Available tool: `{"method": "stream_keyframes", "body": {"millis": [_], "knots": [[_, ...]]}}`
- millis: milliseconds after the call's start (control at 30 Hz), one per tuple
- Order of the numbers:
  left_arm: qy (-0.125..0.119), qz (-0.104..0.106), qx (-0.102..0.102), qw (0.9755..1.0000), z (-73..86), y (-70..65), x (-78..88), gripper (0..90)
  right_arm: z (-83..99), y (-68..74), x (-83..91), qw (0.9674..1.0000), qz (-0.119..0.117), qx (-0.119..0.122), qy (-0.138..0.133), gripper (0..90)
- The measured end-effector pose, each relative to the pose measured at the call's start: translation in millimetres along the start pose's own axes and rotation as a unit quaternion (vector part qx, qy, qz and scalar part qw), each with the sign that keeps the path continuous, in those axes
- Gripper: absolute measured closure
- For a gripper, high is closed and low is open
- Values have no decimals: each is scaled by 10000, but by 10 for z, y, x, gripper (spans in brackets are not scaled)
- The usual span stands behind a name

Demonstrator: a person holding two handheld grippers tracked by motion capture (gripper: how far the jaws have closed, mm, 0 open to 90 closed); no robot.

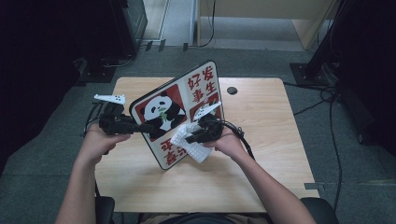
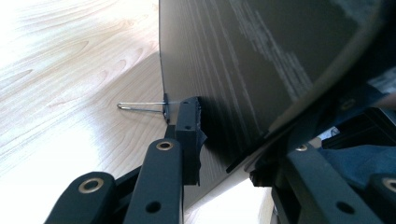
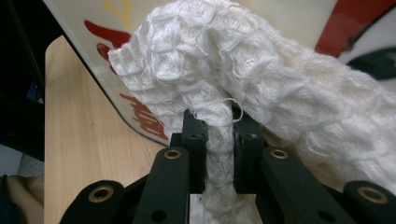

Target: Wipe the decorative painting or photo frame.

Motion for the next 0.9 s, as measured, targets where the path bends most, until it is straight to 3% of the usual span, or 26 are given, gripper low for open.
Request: {"method": "stream_keyframes", "body": {"millis": [633, 900], "knots": [[-15, 25, 9, 10000, 3, -1, 0, 708, 306, -22, -202, 9996, -72, -153, 238, 794], [-32, 36, 16, 10000, 1, 9, 2, 709, 299, -16, -179, 9991, -122, -227, 326, 797]]}}
Point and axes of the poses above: each handheld gripper's, and its own axes: x roughly backward along the jaws, z roughly out of its underside, y roughly to its left, the point moved 8 cm from there along -x, roughly forward along the jaws, and after that the axes turned 8 degrees about x, right-handed, at the moved point
